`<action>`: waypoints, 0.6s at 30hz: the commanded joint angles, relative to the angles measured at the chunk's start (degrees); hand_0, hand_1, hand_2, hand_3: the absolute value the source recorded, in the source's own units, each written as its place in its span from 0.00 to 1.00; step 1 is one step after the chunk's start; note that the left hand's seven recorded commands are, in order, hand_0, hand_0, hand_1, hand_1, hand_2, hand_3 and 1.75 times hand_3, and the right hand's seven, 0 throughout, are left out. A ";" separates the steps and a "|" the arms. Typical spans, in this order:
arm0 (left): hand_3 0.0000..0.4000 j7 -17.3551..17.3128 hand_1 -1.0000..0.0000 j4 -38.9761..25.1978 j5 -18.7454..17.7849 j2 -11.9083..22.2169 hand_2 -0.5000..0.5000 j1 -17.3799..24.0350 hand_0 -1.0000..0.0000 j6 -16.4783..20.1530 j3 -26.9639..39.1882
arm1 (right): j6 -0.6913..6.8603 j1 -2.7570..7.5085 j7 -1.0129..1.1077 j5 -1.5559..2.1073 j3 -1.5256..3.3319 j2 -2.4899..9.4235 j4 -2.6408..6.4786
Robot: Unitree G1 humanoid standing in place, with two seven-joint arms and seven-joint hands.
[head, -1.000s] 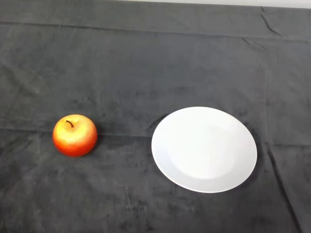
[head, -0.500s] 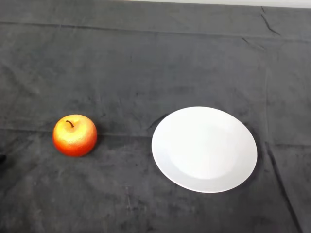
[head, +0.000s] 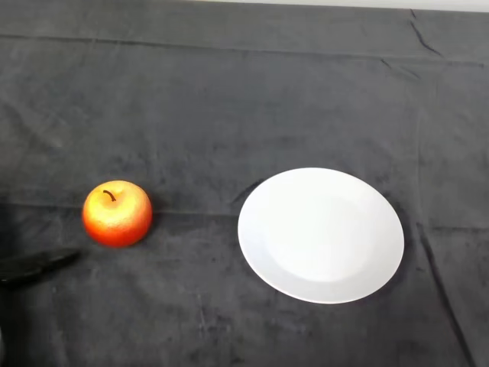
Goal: Move the apple to the plate
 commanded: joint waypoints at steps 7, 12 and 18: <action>0.00 0.90 1.00 -2.89 5.41 -1.75 0.50 -1.87 1.00 -3.22 -5.19 | -0.26 0.28 -0.09 0.40 -0.45 -1.18 -0.29; 0.00 0.94 1.00 -2.93 7.93 -2.00 0.50 -1.75 1.00 -4.61 -7.71 | -0.26 0.28 -0.10 0.41 -0.45 -1.18 -0.30; 0.00 1.92 1.00 -2.83 11.01 -3.11 0.50 -1.89 1.00 -5.53 -10.92 | -0.26 0.28 -0.10 0.41 -0.45 -1.18 -0.30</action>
